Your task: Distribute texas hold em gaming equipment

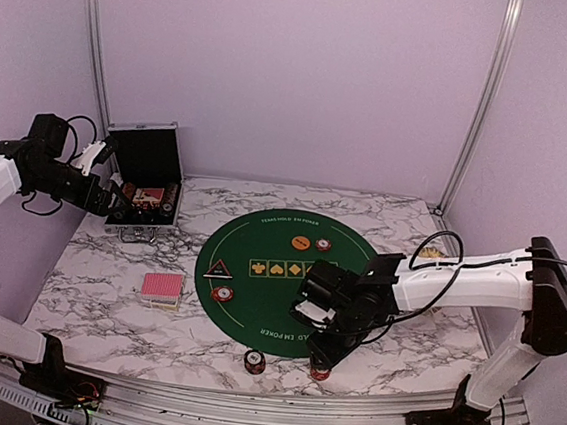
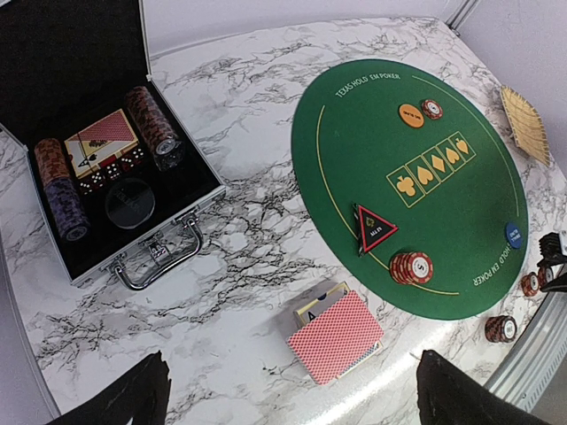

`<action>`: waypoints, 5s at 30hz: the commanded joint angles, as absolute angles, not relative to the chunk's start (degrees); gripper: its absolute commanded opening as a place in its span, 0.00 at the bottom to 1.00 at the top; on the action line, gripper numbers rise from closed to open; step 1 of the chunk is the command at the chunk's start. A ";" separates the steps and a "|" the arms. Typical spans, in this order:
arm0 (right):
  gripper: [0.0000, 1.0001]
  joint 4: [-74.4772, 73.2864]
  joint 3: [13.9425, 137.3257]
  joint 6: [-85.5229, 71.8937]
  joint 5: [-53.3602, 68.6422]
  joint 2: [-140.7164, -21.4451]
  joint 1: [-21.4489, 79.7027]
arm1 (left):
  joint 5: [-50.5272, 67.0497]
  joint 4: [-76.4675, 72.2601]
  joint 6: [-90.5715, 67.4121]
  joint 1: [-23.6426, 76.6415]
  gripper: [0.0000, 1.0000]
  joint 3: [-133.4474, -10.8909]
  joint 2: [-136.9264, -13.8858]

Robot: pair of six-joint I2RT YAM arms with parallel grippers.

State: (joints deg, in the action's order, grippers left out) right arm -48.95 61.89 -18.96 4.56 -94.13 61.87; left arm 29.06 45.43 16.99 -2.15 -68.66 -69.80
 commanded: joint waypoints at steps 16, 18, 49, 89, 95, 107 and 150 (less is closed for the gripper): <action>0.18 -41.51 59.47 -14.54 -1.07 -93.67 42.46 | 29.84 47.55 17.40 -2.35 0.99 -70.14 -69.36; 0.18 -40.35 58.61 -14.21 -0.94 -94.43 41.58 | 29.74 47.55 17.49 -2.31 0.99 -70.22 -69.35; 0.54 -47.83 66.71 -15.57 -9.20 -91.98 42.49 | 30.17 47.50 17.60 -2.32 0.99 -70.12 -69.81; 0.78 -50.45 92.00 -7.33 6.69 -116.11 70.67 | 29.05 48.95 18.46 -2.31 0.99 -70.93 -68.03; 0.71 -50.10 91.87 -7.13 6.42 -116.89 70.64 | 29.10 49.04 18.48 -2.32 0.99 -70.80 -67.98; 0.58 -49.09 90.56 -7.33 6.84 -117.01 70.66 | 29.00 49.04 18.72 -2.30 0.99 -70.70 -68.12; 0.41 -49.17 89.19 -7.23 6.77 -116.52 70.66 | 29.01 49.04 18.85 -2.33 0.99 -70.68 -68.13</action>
State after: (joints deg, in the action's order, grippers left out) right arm -49.56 88.42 -7.20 7.07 -116.38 70.28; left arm 28.93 47.90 18.33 -2.15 -69.43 -69.17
